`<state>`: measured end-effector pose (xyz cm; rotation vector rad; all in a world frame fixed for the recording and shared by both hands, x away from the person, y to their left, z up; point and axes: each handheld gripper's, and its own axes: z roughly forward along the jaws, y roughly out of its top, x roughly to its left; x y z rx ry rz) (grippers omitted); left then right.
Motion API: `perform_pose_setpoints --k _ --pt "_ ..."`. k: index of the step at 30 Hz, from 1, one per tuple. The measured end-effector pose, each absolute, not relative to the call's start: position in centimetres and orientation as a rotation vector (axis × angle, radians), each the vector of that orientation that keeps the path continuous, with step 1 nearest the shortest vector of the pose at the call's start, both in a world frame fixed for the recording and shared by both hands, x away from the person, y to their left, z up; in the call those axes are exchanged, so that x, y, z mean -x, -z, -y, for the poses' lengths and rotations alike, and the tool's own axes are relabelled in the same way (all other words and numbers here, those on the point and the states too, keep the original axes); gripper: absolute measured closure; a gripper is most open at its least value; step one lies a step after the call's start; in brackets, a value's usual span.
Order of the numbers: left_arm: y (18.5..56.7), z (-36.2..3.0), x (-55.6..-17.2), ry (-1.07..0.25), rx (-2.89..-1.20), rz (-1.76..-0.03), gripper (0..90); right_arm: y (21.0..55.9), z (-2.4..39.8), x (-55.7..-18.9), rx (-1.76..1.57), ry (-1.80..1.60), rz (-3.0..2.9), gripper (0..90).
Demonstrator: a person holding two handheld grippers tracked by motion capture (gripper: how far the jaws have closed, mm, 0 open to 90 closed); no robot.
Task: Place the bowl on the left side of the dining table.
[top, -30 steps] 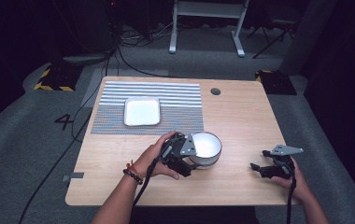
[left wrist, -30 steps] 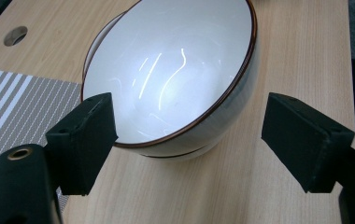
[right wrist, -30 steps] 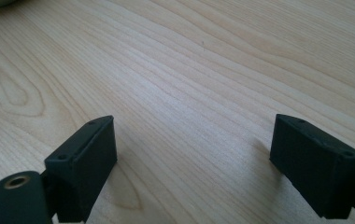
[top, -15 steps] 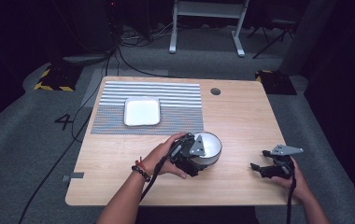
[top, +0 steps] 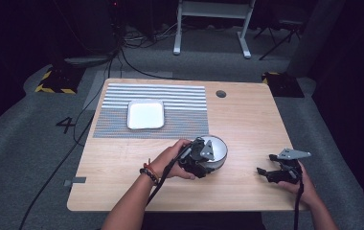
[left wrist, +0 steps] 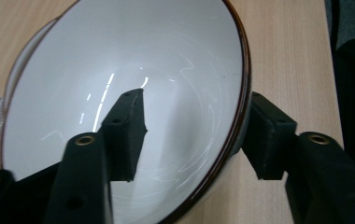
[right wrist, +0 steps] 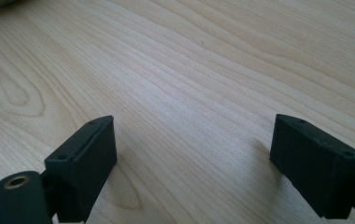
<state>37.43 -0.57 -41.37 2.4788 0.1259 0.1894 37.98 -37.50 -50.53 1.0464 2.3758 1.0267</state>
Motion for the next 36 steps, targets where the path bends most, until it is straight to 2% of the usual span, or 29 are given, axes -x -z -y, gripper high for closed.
perform_pose_setpoints --k 2,4,6,9,32,36 --pt "41.4 0.6 -37.4 -0.164 -2.480 -0.086 58.7 50.5 37.5 -38.0 -1.046 -1.027 -2.376 14.7" --pt "41.2 0.8 -37.3 -0.158 -2.490 -0.049 63.2 50.5 37.5 -38.0 -1.046 -1.027 -2.376 14.7" --pt "41.0 1.0 -37.2 -0.153 -2.493 -0.007 73.0 50.5 37.5 -38.0 -1.046 -1.027 -2.376 14.7" --pt "40.9 1.5 -37.1 -0.148 -2.505 0.030 79.3 50.5 37.5 -38.0 -1.047 -1.027 -2.376 14.7" --pt "40.4 1.6 -37.0 -0.158 -2.499 0.057 80.4 50.5 37.5 -38.0 -1.049 -1.025 -2.378 14.8" --pt "40.0 1.6 -36.6 -0.200 -2.477 0.090 80.0 50.5 37.5 -38.0 -1.046 -1.026 -2.376 14.8"
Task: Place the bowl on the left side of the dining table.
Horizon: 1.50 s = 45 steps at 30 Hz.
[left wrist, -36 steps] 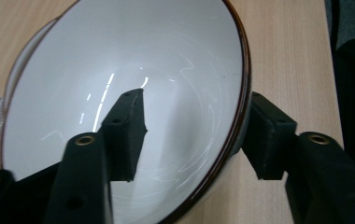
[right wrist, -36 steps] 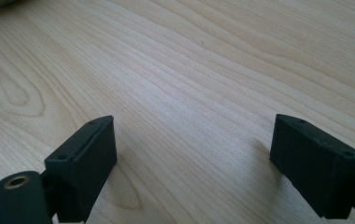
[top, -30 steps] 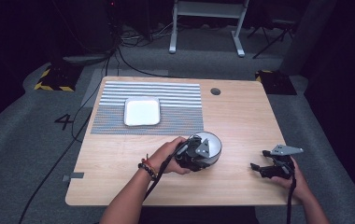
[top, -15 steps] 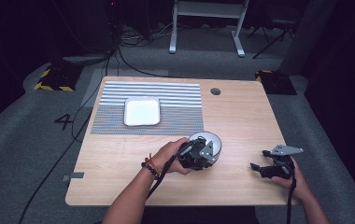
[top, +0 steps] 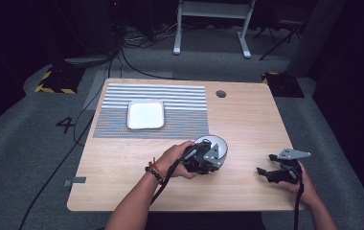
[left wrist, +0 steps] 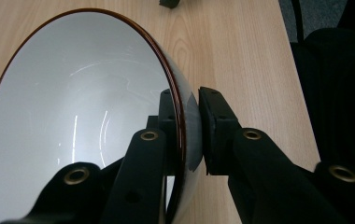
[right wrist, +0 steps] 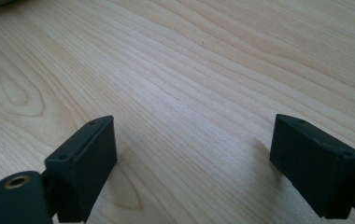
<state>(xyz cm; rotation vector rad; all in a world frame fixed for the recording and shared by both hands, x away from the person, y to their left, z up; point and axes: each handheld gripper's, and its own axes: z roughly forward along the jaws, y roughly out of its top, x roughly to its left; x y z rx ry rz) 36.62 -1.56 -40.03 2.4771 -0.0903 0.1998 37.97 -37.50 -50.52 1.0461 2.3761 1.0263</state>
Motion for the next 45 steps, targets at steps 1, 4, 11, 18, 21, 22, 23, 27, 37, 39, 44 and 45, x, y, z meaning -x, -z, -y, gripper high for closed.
perform_pose_setpoints --k 1,4,11,18,21,22,23,27,37,39,44,45 --pt "39.9 1.6 -36.5 -0.204 -2.470 0.091 80.1 50.5 37.5 -38.0 -1.046 -1.027 -2.376 14.8" --pt "39.5 1.6 -36.3 -0.206 -2.460 0.098 80.2 50.5 37.5 -38.0 -1.046 -1.026 -2.376 14.8" --pt "39.2 1.5 -36.5 -0.241 -2.457 0.084 80.3 50.5 37.5 -38.0 -1.046 -1.027 -2.376 14.8" --pt "38.8 1.4 -36.6 -0.230 -2.434 0.070 80.3 50.5 37.5 -38.0 -1.045 -1.026 -2.377 14.8" --pt "38.6 1.3 -36.6 -0.238 -2.423 0.066 80.3 50.5 37.5 -38.0 -1.048 -1.027 -2.377 14.8" --pt "38.5 1.3 -36.6 -0.241 -2.415 0.065 80.3 50.5 37.5 -38.0 -1.045 -1.026 -2.376 14.8" --pt "38.4 1.2 -36.7 -0.253 -2.412 0.062 80.3 50.5 37.5 -38.0 -1.045 -1.026 -2.376 14.8" --pt "38.2 1.0 -36.8 -0.261 -2.394 0.028 80.3 50.5 37.5 -38.0 -1.045 -1.027 -2.376 14.8" --pt "37.7 0.1 -37.1 -0.254 -2.378 -0.021 80.3 50.5 37.5 -38.0 -1.045 -1.027 -2.378 14.8" --pt "37.6 -0.1 -37.1 -0.247 -2.367 -0.029 80.3 50.5 37.5 -38.0 -1.045 -1.027 -2.378 14.8" --pt "37.2 -0.8 -37.4 -0.259 -2.363 -0.038 80.2 50.5 37.5 -38.0 -1.046 -1.026 -2.376 14.8" --pt "37.1 -0.9 -37.4 -0.263 -2.359 -0.046 80.2 50.5 37.5 -38.0 -1.045 -1.026 -2.377 14.8"
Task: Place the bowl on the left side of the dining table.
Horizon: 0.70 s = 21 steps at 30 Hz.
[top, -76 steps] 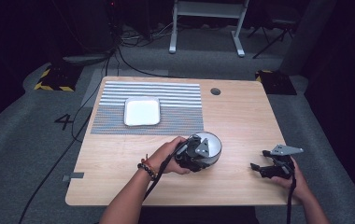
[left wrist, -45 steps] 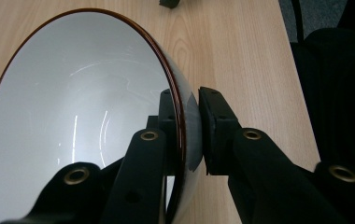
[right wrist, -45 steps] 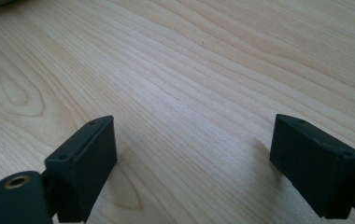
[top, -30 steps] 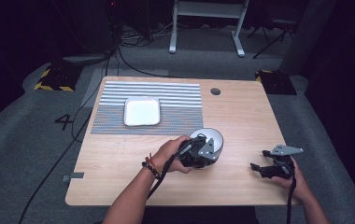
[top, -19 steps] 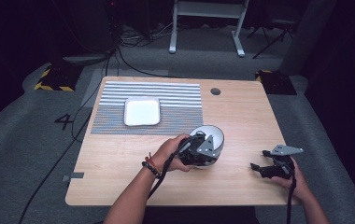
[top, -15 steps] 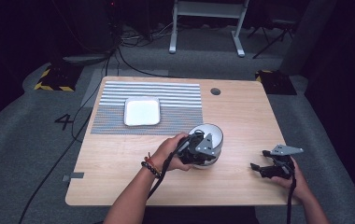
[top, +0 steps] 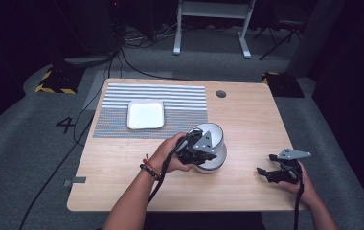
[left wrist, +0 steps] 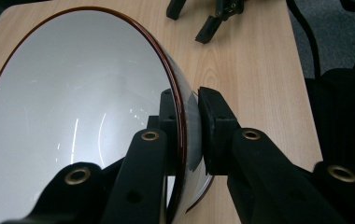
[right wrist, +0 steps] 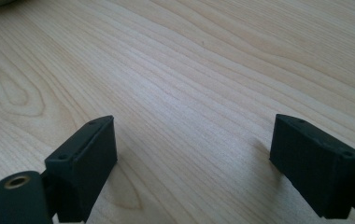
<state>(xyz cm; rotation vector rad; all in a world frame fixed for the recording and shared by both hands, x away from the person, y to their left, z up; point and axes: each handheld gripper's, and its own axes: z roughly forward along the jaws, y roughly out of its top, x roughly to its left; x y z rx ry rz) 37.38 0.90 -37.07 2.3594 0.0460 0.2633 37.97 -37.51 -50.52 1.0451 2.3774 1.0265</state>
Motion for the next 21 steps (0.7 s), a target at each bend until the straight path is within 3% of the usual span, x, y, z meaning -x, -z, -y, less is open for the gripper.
perform_pose_setpoints --k 21 --pt "36.2 -3.5 -39.1 -0.328 -2.332 -0.173 80.2 50.5 37.5 -38.0 -1.047 -1.026 -2.378 14.8"
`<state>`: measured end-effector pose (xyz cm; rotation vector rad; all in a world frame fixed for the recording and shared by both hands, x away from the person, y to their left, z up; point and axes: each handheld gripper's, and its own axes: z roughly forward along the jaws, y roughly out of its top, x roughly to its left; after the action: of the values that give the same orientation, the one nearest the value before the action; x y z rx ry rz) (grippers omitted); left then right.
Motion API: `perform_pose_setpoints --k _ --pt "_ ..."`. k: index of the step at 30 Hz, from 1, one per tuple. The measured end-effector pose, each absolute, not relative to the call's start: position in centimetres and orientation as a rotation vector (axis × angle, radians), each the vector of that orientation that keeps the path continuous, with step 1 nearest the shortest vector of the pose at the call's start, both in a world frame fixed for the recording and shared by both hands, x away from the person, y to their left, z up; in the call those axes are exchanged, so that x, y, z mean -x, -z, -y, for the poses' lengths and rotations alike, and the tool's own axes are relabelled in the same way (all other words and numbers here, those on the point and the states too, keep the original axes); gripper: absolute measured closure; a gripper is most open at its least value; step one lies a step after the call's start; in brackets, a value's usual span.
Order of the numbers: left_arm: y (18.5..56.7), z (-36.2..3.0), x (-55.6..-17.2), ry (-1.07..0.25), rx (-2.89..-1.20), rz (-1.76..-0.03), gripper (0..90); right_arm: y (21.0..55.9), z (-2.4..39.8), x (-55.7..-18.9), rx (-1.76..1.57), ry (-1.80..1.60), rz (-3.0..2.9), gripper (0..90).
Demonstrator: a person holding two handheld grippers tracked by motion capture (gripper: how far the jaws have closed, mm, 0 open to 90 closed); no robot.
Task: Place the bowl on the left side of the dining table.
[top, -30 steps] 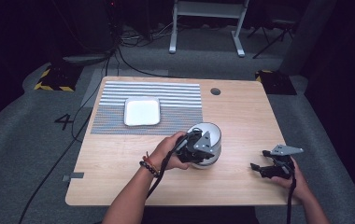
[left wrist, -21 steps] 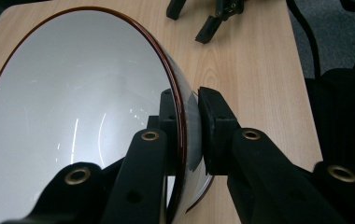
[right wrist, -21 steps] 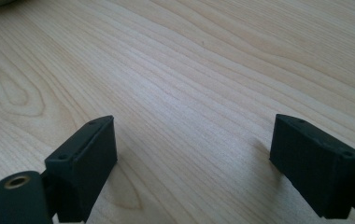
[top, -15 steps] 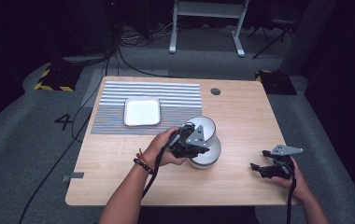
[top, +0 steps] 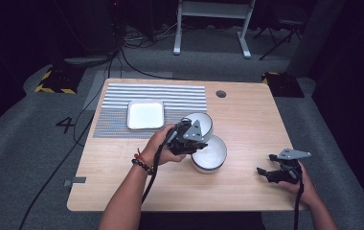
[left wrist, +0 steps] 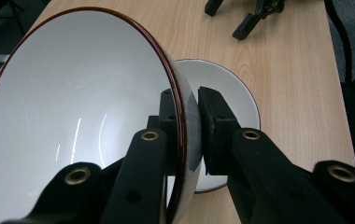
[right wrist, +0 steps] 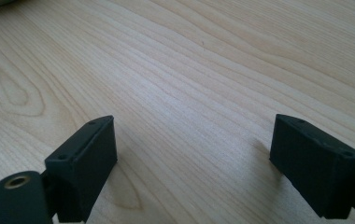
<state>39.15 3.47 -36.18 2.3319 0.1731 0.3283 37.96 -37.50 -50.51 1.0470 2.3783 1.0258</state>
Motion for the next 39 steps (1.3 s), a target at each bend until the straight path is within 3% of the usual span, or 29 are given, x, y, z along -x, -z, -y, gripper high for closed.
perform_pose_setpoints --k 39 --pt "37.6 -9.2 -44.3 -0.391 -2.338 -0.509 80.3 50.5 37.5 -38.0 -1.048 -1.026 -2.375 14.8"
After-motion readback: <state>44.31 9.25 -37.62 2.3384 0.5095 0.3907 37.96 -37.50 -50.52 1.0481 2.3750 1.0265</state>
